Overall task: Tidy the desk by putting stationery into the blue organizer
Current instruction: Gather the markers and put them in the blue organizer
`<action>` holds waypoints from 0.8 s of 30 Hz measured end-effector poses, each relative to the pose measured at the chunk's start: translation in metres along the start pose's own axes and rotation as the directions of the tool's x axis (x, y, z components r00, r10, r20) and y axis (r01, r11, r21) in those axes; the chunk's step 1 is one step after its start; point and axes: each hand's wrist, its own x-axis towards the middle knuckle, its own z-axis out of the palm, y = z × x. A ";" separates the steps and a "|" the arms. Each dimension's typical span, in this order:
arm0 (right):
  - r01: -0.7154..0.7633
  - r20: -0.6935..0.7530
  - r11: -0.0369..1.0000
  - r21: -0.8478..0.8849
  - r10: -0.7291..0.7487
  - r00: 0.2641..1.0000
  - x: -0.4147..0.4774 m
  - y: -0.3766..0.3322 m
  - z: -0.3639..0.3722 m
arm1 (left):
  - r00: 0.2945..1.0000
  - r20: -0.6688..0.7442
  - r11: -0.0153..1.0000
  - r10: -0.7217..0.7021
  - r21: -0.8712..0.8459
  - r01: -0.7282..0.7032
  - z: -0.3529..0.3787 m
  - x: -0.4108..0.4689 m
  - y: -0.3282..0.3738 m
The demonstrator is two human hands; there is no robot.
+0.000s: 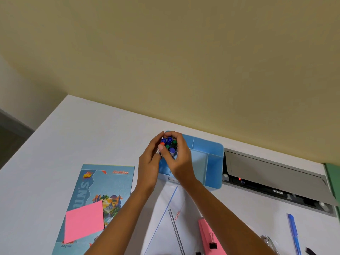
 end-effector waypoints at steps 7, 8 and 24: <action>-0.005 0.009 0.925 -0.379 0.009 1.000 -0.013 0.004 0.001 | 0.997 0.014 0.996 -0.076 0.048 0.076 0.007 0.006 0.000; 0.050 0.003 0.881 -0.470 -0.055 0.998 -0.015 0.004 0.002 | 0.997 0.008 0.995 -0.077 0.060 0.076 0.008 0.007 0.000; -0.268 -0.024 0.952 -0.150 0.267 0.963 -0.022 -0.005 -0.012 | 0.978 -0.009 0.973 -0.208 -0.107 0.206 0.000 0.020 -0.006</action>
